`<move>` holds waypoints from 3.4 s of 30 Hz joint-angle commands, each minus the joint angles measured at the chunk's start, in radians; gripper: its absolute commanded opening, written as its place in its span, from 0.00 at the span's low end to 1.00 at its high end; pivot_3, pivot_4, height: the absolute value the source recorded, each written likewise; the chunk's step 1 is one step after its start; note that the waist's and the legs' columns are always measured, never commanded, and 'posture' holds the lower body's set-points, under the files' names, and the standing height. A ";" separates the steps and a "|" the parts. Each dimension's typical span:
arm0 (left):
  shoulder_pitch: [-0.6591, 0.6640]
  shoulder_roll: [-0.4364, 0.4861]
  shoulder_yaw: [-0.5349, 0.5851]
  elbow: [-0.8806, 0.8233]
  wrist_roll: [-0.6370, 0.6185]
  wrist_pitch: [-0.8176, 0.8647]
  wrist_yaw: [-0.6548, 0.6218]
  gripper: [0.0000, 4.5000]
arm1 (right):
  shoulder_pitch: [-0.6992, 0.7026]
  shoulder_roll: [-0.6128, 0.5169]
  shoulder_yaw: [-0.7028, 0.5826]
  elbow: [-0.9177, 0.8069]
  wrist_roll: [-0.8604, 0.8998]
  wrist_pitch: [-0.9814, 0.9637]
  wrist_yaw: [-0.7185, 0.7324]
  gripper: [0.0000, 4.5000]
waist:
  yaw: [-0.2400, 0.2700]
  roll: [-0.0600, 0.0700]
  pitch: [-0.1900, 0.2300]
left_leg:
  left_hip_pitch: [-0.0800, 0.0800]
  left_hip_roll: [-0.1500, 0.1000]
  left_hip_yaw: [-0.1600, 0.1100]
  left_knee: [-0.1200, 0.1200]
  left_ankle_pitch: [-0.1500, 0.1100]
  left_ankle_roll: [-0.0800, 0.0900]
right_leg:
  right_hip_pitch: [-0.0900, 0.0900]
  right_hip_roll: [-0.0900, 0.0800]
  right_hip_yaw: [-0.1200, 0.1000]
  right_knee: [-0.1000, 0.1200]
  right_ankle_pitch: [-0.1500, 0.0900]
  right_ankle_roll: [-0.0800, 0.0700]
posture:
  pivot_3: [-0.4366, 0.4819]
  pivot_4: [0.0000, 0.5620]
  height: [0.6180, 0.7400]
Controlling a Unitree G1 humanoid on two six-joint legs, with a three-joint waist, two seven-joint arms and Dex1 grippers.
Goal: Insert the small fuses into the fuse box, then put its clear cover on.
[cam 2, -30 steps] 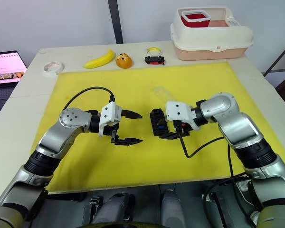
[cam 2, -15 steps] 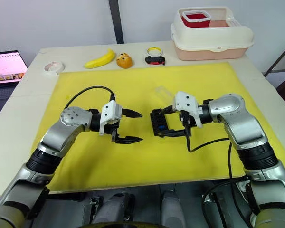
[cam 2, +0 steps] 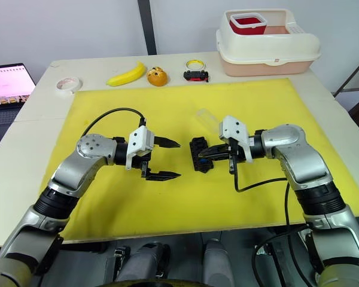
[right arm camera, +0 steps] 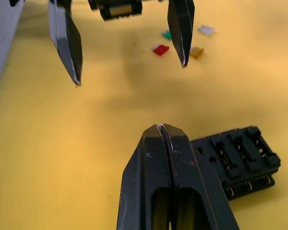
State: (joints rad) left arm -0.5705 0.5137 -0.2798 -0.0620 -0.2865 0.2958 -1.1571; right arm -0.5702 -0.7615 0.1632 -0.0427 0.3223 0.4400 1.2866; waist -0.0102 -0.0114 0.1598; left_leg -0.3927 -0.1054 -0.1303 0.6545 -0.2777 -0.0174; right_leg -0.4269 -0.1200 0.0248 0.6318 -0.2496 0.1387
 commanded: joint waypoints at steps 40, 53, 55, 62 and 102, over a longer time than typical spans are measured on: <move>-0.047 -0.012 0.013 -0.024 -0.006 0.012 -0.003 1.00 | 0.051 -0.033 -0.012 -0.037 -0.017 -0.019 -0.021 0.01 | 0.001 0.000 0.000 | 0.000 0.000 0.000 0.001 0.000 0.000 | 0.001 0.000 0.000 0.000 0.000 0.000 | 0.48 0.27 1.00; -0.038 -0.015 0.013 -0.030 -0.003 0.006 -0.001 1.00 | -0.022 -0.004 -0.044 -0.033 0.068 0.106 -0.048 0.01 | 0.001 0.000 0.000 | 0.000 0.000 0.000 0.001 0.000 0.000 | 0.000 0.000 0.000 0.000 0.000 0.000 | 0.48 0.27 1.00; -0.037 -0.015 0.013 -0.031 -0.002 0.005 0.000 1.00 | -0.017 -0.003 -0.025 -0.014 0.043 0.086 -0.054 0.01 | 0.002 0.000 0.000 | 0.000 0.000 0.000 0.001 0.000 0.000 | 0.000 0.000 0.000 0.000 0.000 0.000 | 0.48 0.27 1.00; -0.035 -0.011 0.013 -0.030 0.001 0.000 -0.003 1.00 | -0.002 0.015 -0.001 -0.008 0.024 0.088 -0.070 0.01 | -0.001 0.000 0.000 | 0.000 0.000 0.000 0.001 0.000 0.000 | 0.000 0.000 0.000 0.000 0.000 0.000 | 0.48 0.27 1.00; -0.018 -0.013 0.006 -0.024 0.011 -0.016 -0.016 1.00 | -0.011 -0.043 0.020 -0.048 0.009 0.110 -0.034 0.12 | 0.001 0.000 0.000 | 0.000 0.000 -0.001 0.003 0.000 0.000 | 0.001 0.000 0.000 0.000 0.000 0.000 | 0.48 0.27 1.00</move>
State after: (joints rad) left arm -0.5864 0.4962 -0.2896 -0.0711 -0.2715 0.2932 -1.1744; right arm -0.5645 -0.8051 0.1905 -0.0771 0.3334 0.5591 1.2535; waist -0.0089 -0.0113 0.1597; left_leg -0.3932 -0.1057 -0.1310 0.6572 -0.2779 -0.0172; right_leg -0.4259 -0.1200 0.0243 0.6321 -0.2496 0.1387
